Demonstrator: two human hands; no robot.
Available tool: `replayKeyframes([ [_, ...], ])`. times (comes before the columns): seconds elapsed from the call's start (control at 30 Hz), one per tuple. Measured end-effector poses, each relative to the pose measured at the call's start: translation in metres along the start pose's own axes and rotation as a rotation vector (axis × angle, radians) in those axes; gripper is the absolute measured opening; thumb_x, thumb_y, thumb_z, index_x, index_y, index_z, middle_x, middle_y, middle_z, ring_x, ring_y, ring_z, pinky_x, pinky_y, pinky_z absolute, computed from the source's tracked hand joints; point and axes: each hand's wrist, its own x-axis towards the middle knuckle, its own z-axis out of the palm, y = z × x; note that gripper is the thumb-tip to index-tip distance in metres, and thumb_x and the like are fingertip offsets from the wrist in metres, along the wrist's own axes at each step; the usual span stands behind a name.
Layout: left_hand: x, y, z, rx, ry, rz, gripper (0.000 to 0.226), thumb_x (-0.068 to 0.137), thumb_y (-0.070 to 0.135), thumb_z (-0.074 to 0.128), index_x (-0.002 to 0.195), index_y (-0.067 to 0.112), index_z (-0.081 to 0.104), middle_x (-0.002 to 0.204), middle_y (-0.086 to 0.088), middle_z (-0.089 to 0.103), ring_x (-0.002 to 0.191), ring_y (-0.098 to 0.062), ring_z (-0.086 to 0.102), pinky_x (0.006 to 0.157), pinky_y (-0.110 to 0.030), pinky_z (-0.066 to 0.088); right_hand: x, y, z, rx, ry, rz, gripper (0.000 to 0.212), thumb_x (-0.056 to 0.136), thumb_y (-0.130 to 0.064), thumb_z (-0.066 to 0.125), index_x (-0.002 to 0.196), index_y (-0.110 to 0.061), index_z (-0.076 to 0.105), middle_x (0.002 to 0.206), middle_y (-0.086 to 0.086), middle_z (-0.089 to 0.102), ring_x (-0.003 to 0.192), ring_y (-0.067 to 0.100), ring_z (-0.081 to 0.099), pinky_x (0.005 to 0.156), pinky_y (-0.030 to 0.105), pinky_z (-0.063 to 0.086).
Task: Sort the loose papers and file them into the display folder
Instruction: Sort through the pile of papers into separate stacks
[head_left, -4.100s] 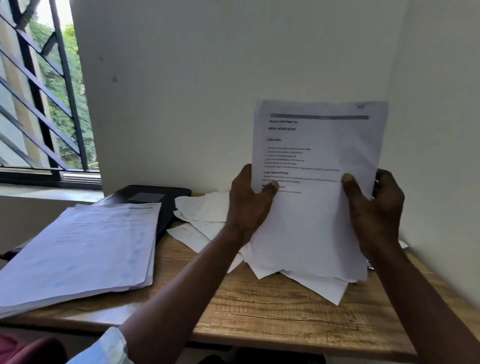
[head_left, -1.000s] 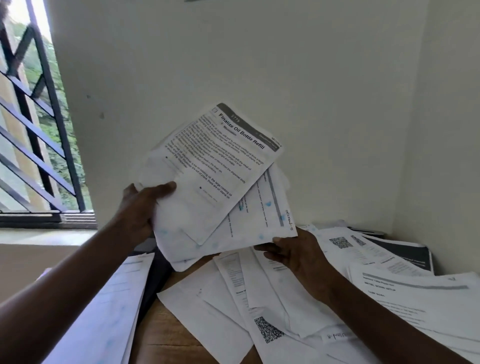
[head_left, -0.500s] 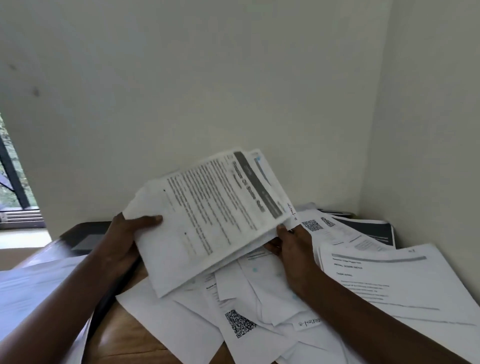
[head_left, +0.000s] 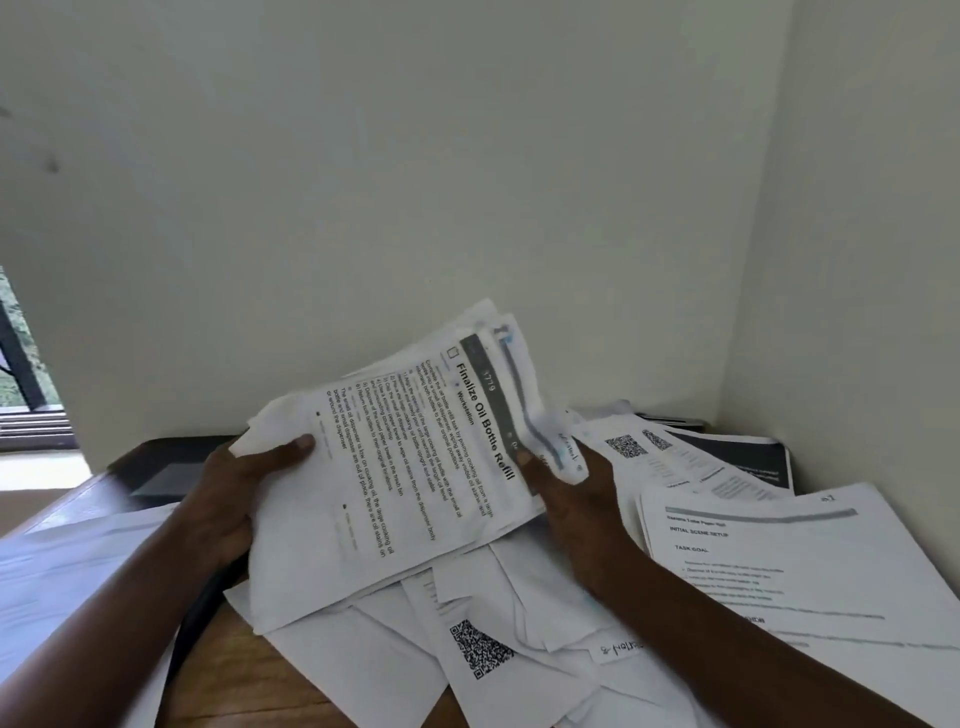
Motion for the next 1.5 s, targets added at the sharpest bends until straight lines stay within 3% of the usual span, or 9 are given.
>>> replayKeyframes([
  [0.13, 0.003, 0.0, -0.006, -0.004, 0.032, 0.0, 0.049, 0.088, 0.004, 0.07, 0.136, 0.006, 0.063, 0.132, -0.022, 0.067, 0.12, -0.045, 0.065, 0.093, -0.059, 0.057, -0.007, -0.006, 0.005, -0.177, -0.152, -0.092, 0.03, 0.091, 0.003, 0.073, 0.098, -0.026, 0.076, 0.094, -0.023, 0.077, 0.098, -0.006, 0.07, 0.088, 0.013, 0.05],
  [0.6, 0.002, -0.001, -0.006, -0.032, 0.137, -0.158, 0.04, 0.095, 0.011, 0.062, 0.134, 0.005, 0.064, 0.128, -0.022, 0.069, 0.119, -0.043, 0.064, 0.094, -0.055, 0.057, -0.022, 0.0, 0.011, -0.66, -0.452, -0.545, 0.042, 0.096, -0.003, 0.059, 0.127, -0.027, 0.072, 0.131, -0.011, 0.066, 0.121, 0.003, 0.062, 0.102, 0.025, 0.048],
  [0.73, 0.005, -0.001, -0.002, -0.11, 0.186, -0.127, 0.034, 0.098, 0.017, 0.061, 0.131, 0.012, 0.065, 0.126, -0.015, 0.072, 0.113, -0.033, 0.067, 0.099, -0.05, 0.051, -0.004, 0.006, 0.014, -0.397, 0.063, -0.224, 0.036, 0.096, -0.035, 0.057, 0.122, -0.014, 0.072, 0.103, -0.004, 0.075, 0.09, 0.014, 0.067, 0.089, 0.04, 0.053],
  [0.87, 0.01, -0.004, 0.002, -0.03, 0.282, -0.026, 0.036, 0.098, 0.004, 0.064, 0.132, 0.014, 0.062, 0.11, -0.007, 0.075, 0.089, -0.019, 0.072, 0.072, -0.035, 0.059, 0.028, 0.019, -0.018, -0.229, 0.557, 0.132, 0.033, 0.096, -0.032, 0.055, 0.116, -0.008, 0.066, 0.108, 0.02, 0.071, 0.105, 0.04, 0.068, 0.097, 0.054, 0.054],
  [1.0, 0.001, -0.006, 0.018, 0.226, 0.3, 0.026, 0.029, 0.094, -0.003, 0.067, 0.118, 0.012, 0.071, 0.119, -0.017, 0.073, 0.091, -0.026, 0.072, 0.074, -0.036, 0.06, 0.038, 0.01, -0.025, 0.111, 0.636, 0.097, 0.039, 0.101, -0.006, 0.041, 0.111, -0.035, 0.065, 0.118, 0.006, 0.071, 0.104, 0.026, 0.072, 0.093, 0.054, 0.058],
  [1.17, -0.017, 0.001, 0.048, 0.137, -0.073, -0.128, 0.04, 0.095, -0.011, 0.057, 0.129, 0.007, 0.065, 0.13, -0.021, 0.069, 0.108, -0.033, 0.07, 0.087, -0.041, 0.063, 0.036, 0.007, -0.026, 0.078, 0.53, 0.134, 0.051, 0.093, -0.002, 0.058, 0.14, -0.02, 0.054, 0.123, 0.002, 0.071, 0.098, 0.019, 0.074, 0.083, 0.055, 0.062],
  [1.3, -0.026, 0.012, 0.046, 0.599, -0.457, -0.156, 0.049, 0.091, -0.01, 0.061, 0.129, 0.018, 0.07, 0.122, -0.011, 0.074, 0.111, -0.025, 0.071, 0.089, -0.037, 0.059, 0.029, -0.002, -0.015, -0.16, 0.481, 0.152, 0.073, 0.089, -0.01, 0.071, 0.152, -0.016, 0.035, 0.13, -0.003, 0.059, 0.108, 0.015, 0.061, 0.098, 0.028, 0.045],
  [1.4, -0.027, 0.018, 0.044, 1.328, -0.219, 0.0, 0.038, 0.088, 0.013, 0.067, 0.113, 0.042, 0.069, 0.114, 0.013, 0.073, 0.11, -0.012, 0.067, 0.087, -0.024, 0.047, 0.018, 0.001, -0.01, -0.272, 0.407, 0.178, 0.093, 0.081, -0.022, 0.07, 0.158, -0.028, 0.018, 0.143, -0.003, 0.054, 0.122, 0.02, 0.058, 0.114, 0.043, 0.042],
  [1.5, -0.03, 0.015, 0.047, 1.597, -0.108, -0.114, 0.063, 0.081, 0.055, 0.08, 0.134, 0.029, 0.059, 0.127, 0.007, 0.065, 0.109, -0.014, 0.058, 0.088, -0.028, 0.044, 0.014, 0.008, -0.009, -0.364, 0.367, 0.161, 0.085, 0.092, -0.007, 0.064, 0.16, -0.025, 0.016, 0.141, -0.006, 0.053, 0.122, 0.017, 0.054, 0.112, 0.034, 0.037],
])
